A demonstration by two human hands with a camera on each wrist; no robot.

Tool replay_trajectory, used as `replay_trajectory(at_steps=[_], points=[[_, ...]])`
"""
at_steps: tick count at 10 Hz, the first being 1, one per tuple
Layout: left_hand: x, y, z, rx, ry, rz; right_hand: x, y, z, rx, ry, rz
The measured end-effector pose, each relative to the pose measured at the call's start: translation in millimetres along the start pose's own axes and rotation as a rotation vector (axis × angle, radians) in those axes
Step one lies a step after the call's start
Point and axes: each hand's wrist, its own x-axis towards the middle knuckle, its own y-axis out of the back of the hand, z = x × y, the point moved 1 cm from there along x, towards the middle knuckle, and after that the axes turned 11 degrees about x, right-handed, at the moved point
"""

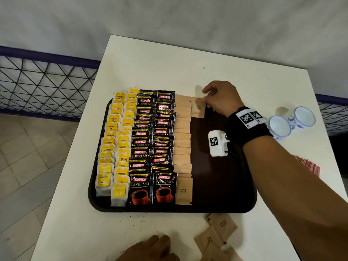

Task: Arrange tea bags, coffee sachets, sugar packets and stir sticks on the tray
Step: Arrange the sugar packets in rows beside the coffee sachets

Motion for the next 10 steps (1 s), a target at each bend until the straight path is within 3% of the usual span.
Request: replay_trajectory(at_steps=[1, 2, 3, 4, 5, 6, 8, 10], points=[[-7.5, -1.2, 17.5, 0.299, 0.104, -0.067, -32.1, 13.0, 0.7, 0.093, 0.018, 0.056], [-13.6, 27.0, 47.6, 0.246, 0.045, 0.177, -98.9, 20.5, 8.1, 0.214, -0.007, 0.015], [-24.7, 42.9, 56.3, 0.327, 0.082, 0.251, -177.7, 24.8, 25.7, 0.282, -0.074, -0.084], [-28.1, 42.2, 60.5, 0.195, 0.144, 0.181, -249.7, 33.4, 50.8, 0.328, -0.166, -0.105], [-32.0, 41.8, 69.1, 0.164, 0.214, 0.264, -304.0, 40.4, 71.4, 0.248, -0.18, -0.168], [-27.1, 40.0, 80.5, 0.16, 0.222, 0.324, -340.8, 44.4, 86.2, 0.148, -0.156, -0.295], [-13.1, 23.5, 105.4, 0.277, 0.264, 0.312, -385.9, 45.5, 105.1, -0.076, -0.118, -0.492], [-8.3, 15.4, 112.5, 0.296, 0.318, 0.346, -416.1, 29.2, 108.4, -0.234, 0.053, -0.642]])
